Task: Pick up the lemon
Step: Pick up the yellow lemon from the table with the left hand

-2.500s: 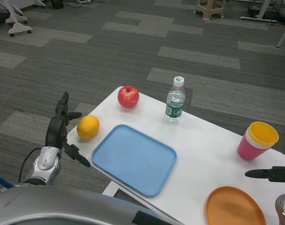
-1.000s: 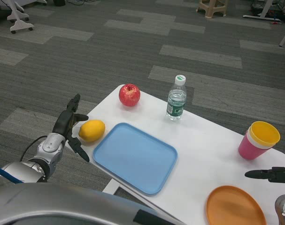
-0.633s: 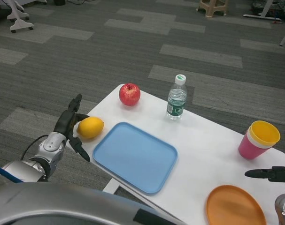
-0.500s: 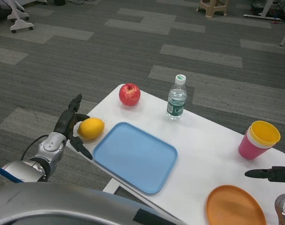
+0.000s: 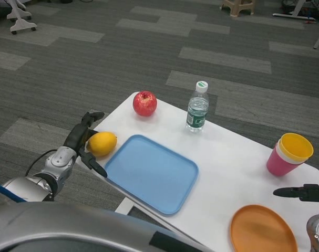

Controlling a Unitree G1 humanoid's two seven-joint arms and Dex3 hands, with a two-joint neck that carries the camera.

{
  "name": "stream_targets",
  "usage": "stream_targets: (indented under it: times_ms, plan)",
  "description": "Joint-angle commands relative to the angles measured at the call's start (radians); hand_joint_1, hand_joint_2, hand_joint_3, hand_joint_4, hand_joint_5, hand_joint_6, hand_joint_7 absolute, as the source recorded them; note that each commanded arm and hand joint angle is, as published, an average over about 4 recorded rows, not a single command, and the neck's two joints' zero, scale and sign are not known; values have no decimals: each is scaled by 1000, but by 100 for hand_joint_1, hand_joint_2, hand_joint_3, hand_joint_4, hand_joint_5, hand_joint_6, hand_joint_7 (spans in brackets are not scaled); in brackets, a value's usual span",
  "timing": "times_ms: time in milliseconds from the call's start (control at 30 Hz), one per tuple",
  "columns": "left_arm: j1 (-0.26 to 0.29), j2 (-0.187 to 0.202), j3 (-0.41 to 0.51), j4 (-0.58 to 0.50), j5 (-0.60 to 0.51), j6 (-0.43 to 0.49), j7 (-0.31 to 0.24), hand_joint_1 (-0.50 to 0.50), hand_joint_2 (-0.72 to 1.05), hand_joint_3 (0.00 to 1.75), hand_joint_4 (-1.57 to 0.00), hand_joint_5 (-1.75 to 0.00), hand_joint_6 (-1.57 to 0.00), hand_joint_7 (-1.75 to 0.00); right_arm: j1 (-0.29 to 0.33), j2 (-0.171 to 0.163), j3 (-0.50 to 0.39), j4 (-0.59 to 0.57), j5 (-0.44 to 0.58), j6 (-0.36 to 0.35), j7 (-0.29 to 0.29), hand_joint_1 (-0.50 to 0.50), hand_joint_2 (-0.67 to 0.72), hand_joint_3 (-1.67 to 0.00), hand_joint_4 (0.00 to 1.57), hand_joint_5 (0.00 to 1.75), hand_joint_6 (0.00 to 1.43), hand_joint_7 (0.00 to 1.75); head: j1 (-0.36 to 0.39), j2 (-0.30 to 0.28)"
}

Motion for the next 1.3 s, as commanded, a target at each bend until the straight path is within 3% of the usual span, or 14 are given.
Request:
stream_targets:
  times_ms: [33,100,233,333,400,567,733,867,1300]
  plan:
    - [-11,19,4,-6,6,24,-24,-49,-28,9,-6,-154,0,-120,-10,0,3,3,10,-1,-3,-44,60,0,0,0,0,0,2,-3]
    - [-12,19,6,-7,6,36,-37,-45,-26,9,-8,-151,0,-131,-10,0,3,3,10,-1,-3,-46,60,0,0,0,0,0,2,-3]
    - [-11,18,10,-11,6,53,-55,50,-26,9,-15,-110,0,-141,-10,0,5,3,10,-1,-3,-45,60,0,0,0,0,0,6,-9]
    - [-10,18,11,-12,2,65,-63,50,-28,9,-28,-87,0,-150,-10,0,6,3,10,-1,-3,-44,60,0,0,0,0,0,6,-10]
    - [-10,18,13,-13,-2,71,-69,50,-28,9,-36,-82,0,-154,-10,0,7,3,10,-1,-3,-46,60,0,0,0,0,0,6,-10]
    - [-10,17,22,-18,-3,92,-91,50,-30,7,-38,-82,0,-154,-10,0,7,1,10,-1,-3,-46,60,0,0,0,0,0,8,-14]
    - [-11,16,34,-21,15,118,-118,50,-35,9,-38,-100,0,-155,-10,0,7,1,10,-1,-3,-46,60,0,0,0,0,0,9,-17]
    - [-11,15,40,-22,21,136,-126,50,-37,4,-15,-144,-3,-168,-10,0,8,1,10,-1,-3,-46,60,0,0,0,0,0,11,-19]
    - [-10,13,51,-31,17,179,-168,50,-37,9,-11,-144,-5,-168,-10,0,14,0,11,0,-3,-46,60,0,0,0,0,0,14,-26]
